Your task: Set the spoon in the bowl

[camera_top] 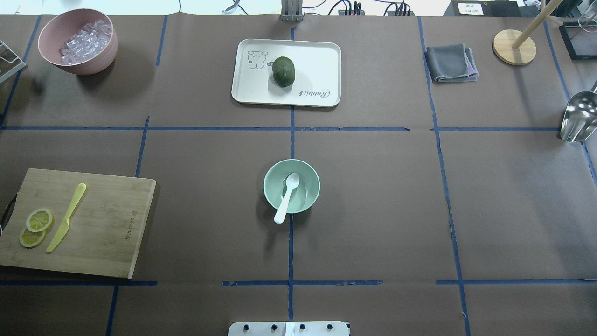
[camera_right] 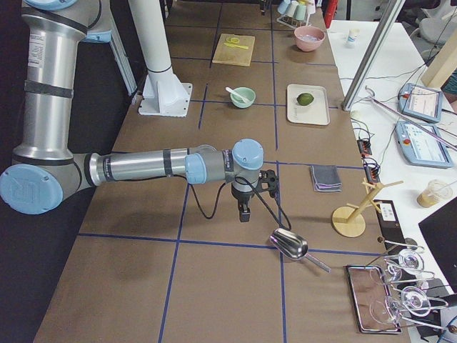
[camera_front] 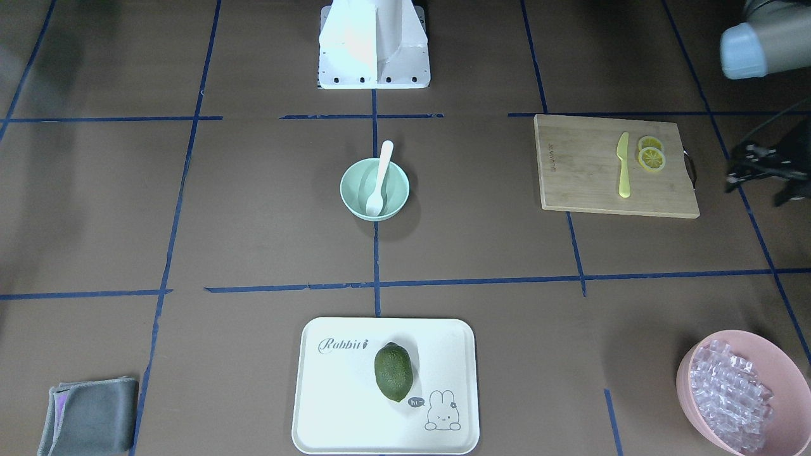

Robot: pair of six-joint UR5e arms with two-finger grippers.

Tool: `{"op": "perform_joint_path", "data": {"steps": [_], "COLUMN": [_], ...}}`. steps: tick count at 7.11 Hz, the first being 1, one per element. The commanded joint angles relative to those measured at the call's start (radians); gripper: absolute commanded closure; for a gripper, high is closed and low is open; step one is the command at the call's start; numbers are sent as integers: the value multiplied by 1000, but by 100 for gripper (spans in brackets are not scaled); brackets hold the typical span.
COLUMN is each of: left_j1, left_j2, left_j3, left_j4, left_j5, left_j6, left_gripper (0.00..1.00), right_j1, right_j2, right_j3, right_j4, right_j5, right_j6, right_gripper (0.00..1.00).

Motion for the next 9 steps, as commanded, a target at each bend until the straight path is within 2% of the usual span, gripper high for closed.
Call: {"op": "perform_joint_path", "data": {"steps": [1, 2, 3, 4, 9], "left_j1": [-214, -231, -231, -231, -222], "left_j2": [34, 115, 205, 217, 217], "left_j3": [11, 2, 2, 14, 15], "left_j4": [230, 246, 187, 115, 116], "left_j5": [-73, -160, -165, -164, -161], "left_j6": [96, 99, 100, 97, 99], "left_gripper": [0, 0, 0, 0, 0], "right_j1": [8, 9, 8, 9, 41], "right_j2": [14, 17, 20, 14, 25], "right_j3": [-38, -35, -36, -38, -10], "right_j4": [-10, -12, -12, -13, -72], "right_j5": [1, 3, 1, 3, 41], "right_j6": [-29, -29, -29, -29, -37], "right_gripper": [1, 1, 1, 1, 1]}}
